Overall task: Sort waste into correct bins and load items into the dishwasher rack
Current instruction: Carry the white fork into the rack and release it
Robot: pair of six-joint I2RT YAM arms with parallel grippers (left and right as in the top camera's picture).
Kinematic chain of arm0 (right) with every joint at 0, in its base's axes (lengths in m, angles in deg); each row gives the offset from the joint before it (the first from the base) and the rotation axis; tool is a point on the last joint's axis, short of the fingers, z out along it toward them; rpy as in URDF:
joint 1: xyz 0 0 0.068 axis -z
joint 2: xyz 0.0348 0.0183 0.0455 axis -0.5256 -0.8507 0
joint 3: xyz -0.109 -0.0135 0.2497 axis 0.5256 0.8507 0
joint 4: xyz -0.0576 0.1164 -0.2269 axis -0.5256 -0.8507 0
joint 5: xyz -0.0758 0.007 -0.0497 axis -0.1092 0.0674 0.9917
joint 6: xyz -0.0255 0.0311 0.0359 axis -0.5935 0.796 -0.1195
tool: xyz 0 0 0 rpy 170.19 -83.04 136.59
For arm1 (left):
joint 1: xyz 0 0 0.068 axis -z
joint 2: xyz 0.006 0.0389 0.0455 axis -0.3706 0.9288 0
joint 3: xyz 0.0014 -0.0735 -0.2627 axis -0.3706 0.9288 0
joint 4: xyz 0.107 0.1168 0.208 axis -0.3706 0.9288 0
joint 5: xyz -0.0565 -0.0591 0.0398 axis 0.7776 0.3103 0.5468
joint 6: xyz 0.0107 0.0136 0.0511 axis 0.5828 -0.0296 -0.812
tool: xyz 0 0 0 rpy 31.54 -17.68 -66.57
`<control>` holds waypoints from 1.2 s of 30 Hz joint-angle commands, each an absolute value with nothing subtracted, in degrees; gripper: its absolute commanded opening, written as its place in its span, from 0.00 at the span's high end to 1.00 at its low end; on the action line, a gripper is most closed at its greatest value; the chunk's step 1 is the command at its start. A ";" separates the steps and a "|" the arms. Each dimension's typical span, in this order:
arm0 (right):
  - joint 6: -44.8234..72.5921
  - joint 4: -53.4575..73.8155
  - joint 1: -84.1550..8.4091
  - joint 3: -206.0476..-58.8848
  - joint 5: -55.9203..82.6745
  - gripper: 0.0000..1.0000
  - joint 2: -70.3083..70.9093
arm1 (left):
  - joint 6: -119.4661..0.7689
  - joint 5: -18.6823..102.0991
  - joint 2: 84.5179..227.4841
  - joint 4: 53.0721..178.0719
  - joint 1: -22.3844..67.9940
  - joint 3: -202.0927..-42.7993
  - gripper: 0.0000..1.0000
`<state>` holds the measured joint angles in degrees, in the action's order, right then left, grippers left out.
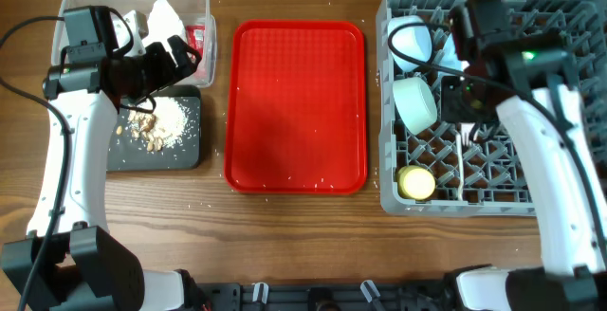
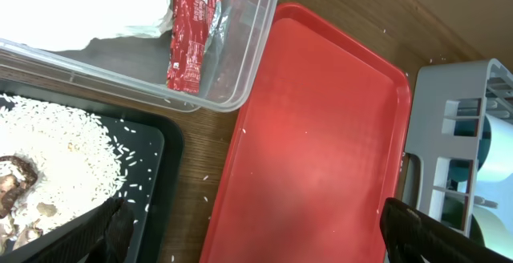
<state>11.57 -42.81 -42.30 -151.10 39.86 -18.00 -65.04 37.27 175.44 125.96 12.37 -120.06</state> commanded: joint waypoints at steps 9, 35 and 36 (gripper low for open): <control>10.63 -37.52 -39.13 -139.17 43.49 0.79 -21.74 | -66.03 36.92 175.22 125.81 12.22 -120.59 0.00; 7.63 -37.61 -39.24 -158.81 13.87 0.00 0.55 | -66.03 36.92 175.22 125.81 12.22 -120.57 0.00; 7.61 -37.70 -39.24 -158.81 13.93 0.00 1.69 | -66.03 36.92 175.22 125.81 12.22 -120.59 0.00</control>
